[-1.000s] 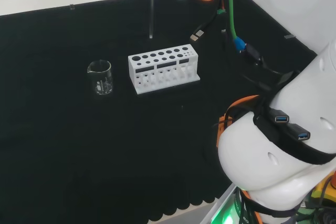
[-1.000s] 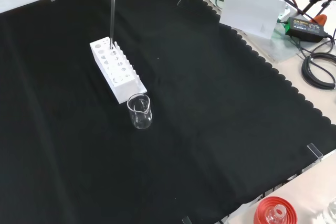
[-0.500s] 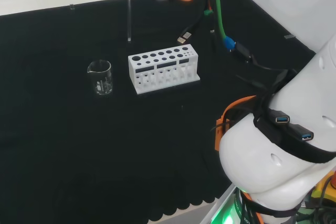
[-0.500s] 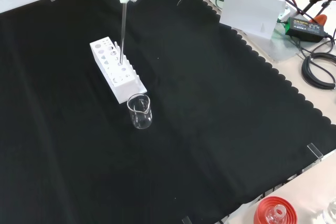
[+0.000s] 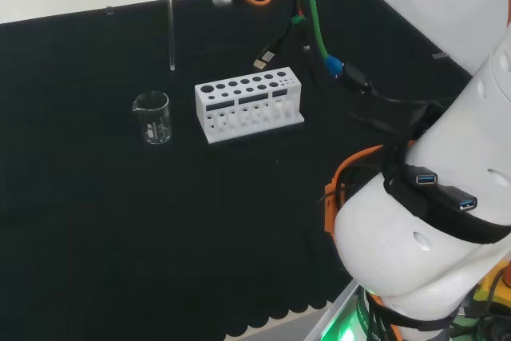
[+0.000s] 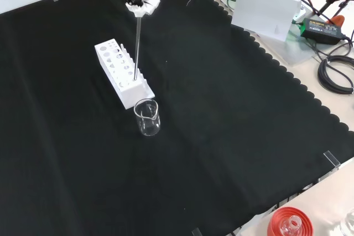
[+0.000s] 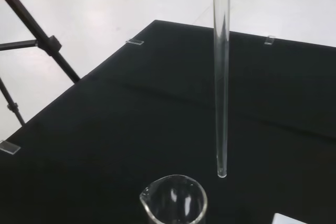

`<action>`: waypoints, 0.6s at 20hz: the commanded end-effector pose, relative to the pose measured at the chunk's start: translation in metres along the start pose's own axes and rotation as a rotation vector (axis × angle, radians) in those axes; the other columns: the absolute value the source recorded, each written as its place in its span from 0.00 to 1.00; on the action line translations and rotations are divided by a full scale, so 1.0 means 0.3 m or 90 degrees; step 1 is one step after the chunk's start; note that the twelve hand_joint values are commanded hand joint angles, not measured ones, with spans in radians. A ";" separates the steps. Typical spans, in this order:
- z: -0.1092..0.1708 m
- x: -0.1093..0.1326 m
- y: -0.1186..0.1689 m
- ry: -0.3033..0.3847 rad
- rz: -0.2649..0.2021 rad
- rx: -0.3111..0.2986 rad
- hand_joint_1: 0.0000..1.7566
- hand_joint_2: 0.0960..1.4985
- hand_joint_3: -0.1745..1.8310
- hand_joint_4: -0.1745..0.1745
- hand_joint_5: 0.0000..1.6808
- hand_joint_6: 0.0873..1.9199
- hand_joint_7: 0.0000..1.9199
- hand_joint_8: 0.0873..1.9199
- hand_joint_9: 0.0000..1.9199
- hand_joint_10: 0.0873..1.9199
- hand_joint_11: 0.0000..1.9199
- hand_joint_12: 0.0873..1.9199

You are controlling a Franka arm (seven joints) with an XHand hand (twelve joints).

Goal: Stir in the beaker to the left of the white test tube rack with the glass rod.

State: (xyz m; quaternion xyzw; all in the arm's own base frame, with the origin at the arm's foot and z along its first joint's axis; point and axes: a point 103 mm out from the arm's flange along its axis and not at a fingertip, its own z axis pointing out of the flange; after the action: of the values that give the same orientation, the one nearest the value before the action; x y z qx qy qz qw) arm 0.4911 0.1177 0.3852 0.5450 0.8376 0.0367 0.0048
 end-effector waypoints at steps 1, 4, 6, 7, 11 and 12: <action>0.016 0.052 0.026 -0.002 -0.020 0.006 0.75 0.71 0.00 0.00 0.72 0.18 0.67 0.38 0.85 0.24 0.79 0.33; 0.027 0.074 0.036 -0.004 -0.026 0.011 0.75 0.71 0.00 0.00 0.72 0.17 0.67 0.38 0.85 0.24 0.79 0.33; 0.035 0.084 0.043 -0.005 -0.028 0.013 0.75 0.71 0.00 0.00 0.72 0.17 0.67 0.38 0.85 0.24 0.79 0.33; 0.039 0.087 0.044 -0.004 -0.029 0.014 0.75 0.71 0.00 0.00 0.72 0.17 0.67 0.38 0.85 0.24 0.79 0.33; 0.061 0.086 0.047 0.001 -0.026 0.018 0.75 0.71 0.00 0.00 0.72 0.17 0.67 0.38 0.85 0.24 0.79 0.33; 0.068 0.085 0.048 0.002 -0.026 0.020 0.75 0.71 0.00 0.00 0.72 0.17 0.67 0.38 0.85 0.24 0.79 0.33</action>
State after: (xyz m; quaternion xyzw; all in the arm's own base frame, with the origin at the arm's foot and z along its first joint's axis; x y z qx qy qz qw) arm 0.4938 0.1469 0.3715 0.5270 0.8495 0.0253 -0.0012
